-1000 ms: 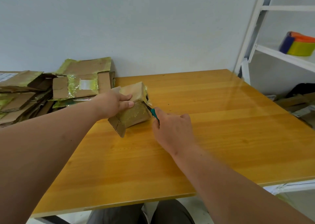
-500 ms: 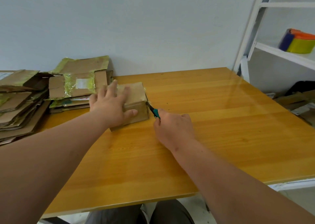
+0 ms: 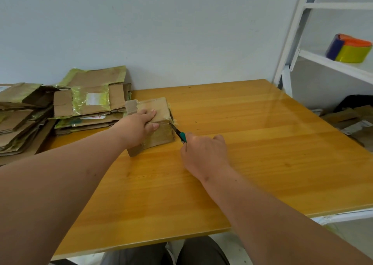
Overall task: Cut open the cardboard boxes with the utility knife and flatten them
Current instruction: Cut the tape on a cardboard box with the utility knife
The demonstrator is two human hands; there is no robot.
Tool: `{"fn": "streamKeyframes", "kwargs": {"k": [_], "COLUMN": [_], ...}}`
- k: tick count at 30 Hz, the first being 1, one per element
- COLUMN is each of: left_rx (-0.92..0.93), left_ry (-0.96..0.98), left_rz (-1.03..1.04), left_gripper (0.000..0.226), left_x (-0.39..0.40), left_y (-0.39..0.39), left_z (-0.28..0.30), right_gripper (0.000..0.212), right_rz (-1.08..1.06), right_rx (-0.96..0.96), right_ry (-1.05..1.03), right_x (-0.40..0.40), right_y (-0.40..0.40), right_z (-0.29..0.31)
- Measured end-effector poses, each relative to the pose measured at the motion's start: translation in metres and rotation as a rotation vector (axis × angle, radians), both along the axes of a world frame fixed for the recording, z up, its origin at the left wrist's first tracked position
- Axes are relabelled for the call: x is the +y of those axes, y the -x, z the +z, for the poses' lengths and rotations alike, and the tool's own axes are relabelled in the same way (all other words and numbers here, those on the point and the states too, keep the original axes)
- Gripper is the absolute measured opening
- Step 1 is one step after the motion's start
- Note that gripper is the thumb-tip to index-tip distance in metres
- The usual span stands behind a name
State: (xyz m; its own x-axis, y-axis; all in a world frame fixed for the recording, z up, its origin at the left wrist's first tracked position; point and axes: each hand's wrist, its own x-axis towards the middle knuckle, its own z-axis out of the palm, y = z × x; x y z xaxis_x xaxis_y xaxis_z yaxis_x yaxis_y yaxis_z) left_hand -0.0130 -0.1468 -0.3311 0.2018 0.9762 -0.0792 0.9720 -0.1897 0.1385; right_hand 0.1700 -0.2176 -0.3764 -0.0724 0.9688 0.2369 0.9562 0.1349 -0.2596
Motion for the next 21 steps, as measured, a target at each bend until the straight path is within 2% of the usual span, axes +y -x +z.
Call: {"fn": "streamKeyframes", "kwargs": {"k": [8,13,16,21], "left_rx": [-0.020,-0.187,-0.231,-0.170], "left_ry": [-0.012,-0.064,-0.004,0.078], "left_rz": [0.002,0.140,0.102,-0.087], "left_gripper": [0.057,0.053,0.051,0.055], "left_x": [-0.002,-0.001,-0.006,-0.021], "left_y": [0.001,0.017,0.033,0.049], "left_z": [0.000,0.012,0.017,0.013], "right_gripper": [0.019,0.023,0.015,0.024], "right_rz": [0.002,0.035,0.053,-0.045], "right_rx": [-0.114,-0.227,-0.153,-0.021], "right_ry": [0.123,0.255,0.276,0.163], "right_x": [-0.003,-0.004,-0.001,-0.006], "right_y": [-0.001,0.001,-0.003,-0.032], "right_z": [0.010,0.021,0.025,0.018]}}
